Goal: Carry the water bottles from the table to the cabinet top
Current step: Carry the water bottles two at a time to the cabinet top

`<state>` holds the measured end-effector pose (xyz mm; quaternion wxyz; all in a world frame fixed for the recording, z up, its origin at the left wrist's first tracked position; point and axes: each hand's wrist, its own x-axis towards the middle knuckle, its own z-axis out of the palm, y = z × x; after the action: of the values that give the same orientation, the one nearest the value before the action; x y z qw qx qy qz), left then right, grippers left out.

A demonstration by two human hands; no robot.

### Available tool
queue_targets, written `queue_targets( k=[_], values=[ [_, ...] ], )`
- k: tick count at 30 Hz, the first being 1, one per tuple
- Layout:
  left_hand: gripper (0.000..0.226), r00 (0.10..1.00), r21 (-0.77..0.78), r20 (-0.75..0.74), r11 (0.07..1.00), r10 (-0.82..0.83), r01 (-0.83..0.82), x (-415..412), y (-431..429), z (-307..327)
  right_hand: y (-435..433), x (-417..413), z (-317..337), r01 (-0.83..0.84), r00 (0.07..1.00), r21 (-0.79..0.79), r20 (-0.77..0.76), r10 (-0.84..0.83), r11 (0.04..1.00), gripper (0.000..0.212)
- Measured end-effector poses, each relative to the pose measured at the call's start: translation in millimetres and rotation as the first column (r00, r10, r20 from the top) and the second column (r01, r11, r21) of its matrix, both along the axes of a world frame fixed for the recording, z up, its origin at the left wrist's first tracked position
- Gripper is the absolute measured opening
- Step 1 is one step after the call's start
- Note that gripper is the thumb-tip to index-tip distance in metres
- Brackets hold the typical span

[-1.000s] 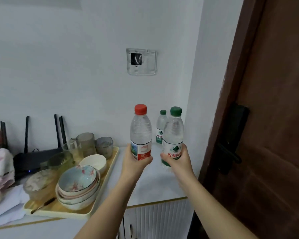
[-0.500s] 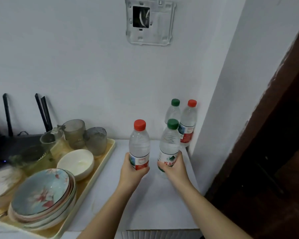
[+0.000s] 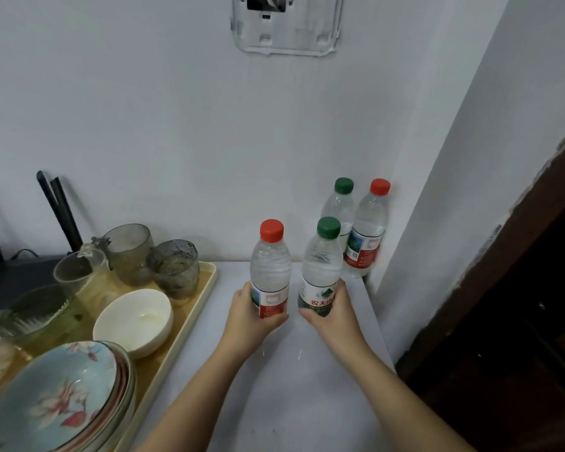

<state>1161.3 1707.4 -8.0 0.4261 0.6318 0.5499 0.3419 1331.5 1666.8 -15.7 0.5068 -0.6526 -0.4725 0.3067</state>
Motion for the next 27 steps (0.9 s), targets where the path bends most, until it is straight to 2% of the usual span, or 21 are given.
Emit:
queue_targets(
  k=[1,3,7,12,17,20,27],
  values=[
    [0.059,0.998,0.019,-0.069,1.000,0.013,-0.011,-1.3,-0.7,1.5,-4.0,1.4,-3.7,0.036,0.998,-0.007,0.049,-0.036,0.999,0.075],
    [0.062,0.992,0.065,-0.106,0.996,0.063,-0.057,-2.0,-1.3,1.9,-10.6,2.4,-7.4,0.106,0.991,0.001,0.079,-0.105,0.994,0.072],
    [0.064,0.992,0.102,-0.063,0.990,0.107,-0.100,5.5,8.9,3.3,2.9,-1.6,-4.6,0.152,0.983,0.018,0.103,-0.153,0.988,0.058],
    [0.057,0.982,0.151,-0.050,0.974,0.181,-0.172,21.8,37.3,1.1,33.7,-6.0,-3.8,0.236,0.939,0.080,0.238,-0.249,0.968,0.053],
    [0.061,0.978,0.188,-0.052,0.964,0.203,-0.190,31.6,64.1,0.7,58.6,-4.0,-1.4,0.270,0.931,0.078,0.233,-0.280,0.960,0.041],
    [0.061,0.972,0.151,-0.012,0.962,0.234,-0.229,34.3,75.6,1.4,68.5,-4.2,-4.4,0.298,0.925,0.064,0.227,-0.305,0.952,0.039],
    [0.051,0.966,0.133,-0.024,0.959,0.256,-0.251,36.9,95.5,1.8,88.5,-10.9,-2.3,0.307,0.909,0.028,0.287,-0.302,0.951,0.032]
  ],
)
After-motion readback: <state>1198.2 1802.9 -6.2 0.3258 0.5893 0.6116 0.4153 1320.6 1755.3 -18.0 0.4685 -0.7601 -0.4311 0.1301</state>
